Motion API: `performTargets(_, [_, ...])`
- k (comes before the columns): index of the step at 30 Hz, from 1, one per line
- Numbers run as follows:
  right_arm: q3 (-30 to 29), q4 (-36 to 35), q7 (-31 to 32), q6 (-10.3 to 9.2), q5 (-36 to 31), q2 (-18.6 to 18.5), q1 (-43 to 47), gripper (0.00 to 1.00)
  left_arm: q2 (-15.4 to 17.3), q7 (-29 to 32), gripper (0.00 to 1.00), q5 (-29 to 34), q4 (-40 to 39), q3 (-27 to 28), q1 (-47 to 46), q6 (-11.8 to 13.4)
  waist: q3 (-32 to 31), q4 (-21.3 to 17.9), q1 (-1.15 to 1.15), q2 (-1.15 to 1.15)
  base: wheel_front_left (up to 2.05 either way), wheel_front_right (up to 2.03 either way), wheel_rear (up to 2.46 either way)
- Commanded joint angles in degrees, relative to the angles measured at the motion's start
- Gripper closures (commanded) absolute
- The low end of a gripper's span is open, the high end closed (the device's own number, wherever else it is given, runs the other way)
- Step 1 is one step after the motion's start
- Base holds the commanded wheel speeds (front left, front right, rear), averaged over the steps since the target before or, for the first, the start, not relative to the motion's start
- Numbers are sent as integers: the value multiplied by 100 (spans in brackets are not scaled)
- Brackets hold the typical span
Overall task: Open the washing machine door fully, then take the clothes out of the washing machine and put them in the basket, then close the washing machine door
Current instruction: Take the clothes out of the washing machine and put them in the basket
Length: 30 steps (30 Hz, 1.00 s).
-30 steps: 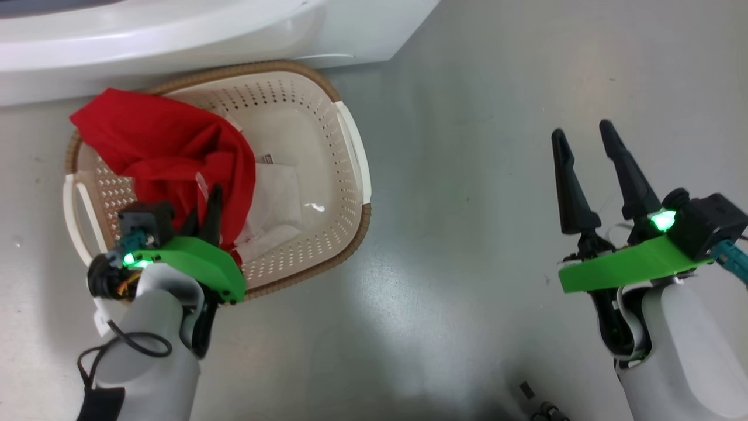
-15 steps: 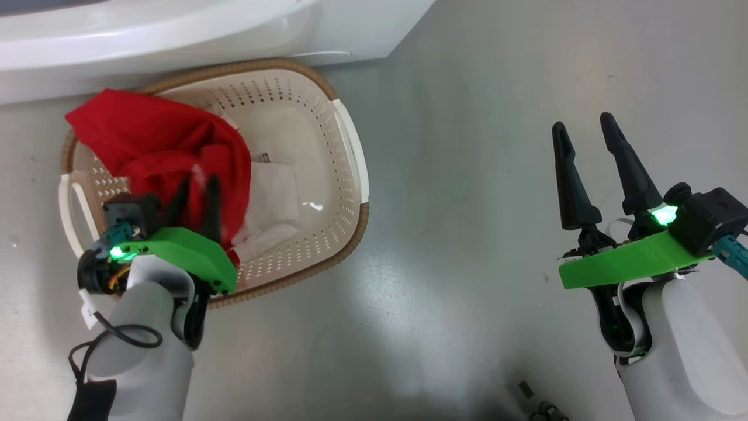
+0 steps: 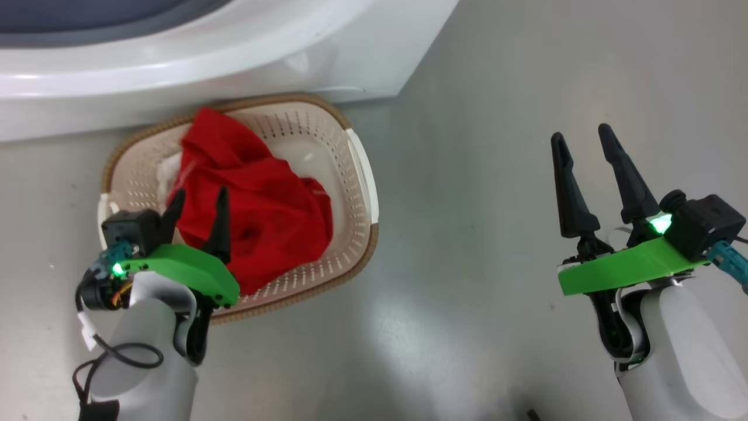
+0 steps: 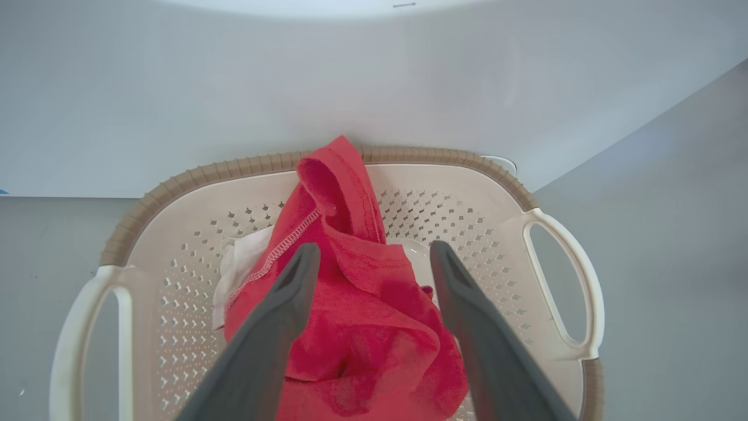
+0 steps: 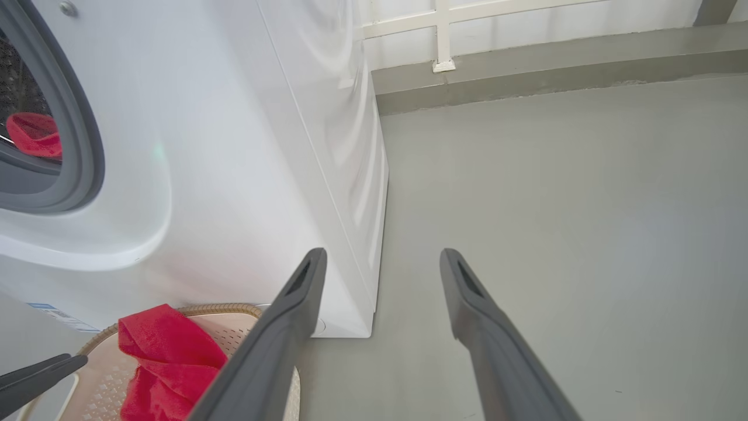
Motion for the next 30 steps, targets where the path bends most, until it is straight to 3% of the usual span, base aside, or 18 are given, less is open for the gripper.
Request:
performTargets(1, [96,-88,-37,42,-44,7,195,0,107,-29,0,0,-165,164,260,-32,-220,81,0,0,0,0,0])
performTargets(30, [-76,208,-37,42,-224,7,1404,0,43,-29,0,424,-2257,479,2129,-32,-2385,380,0,0,0,0,0])
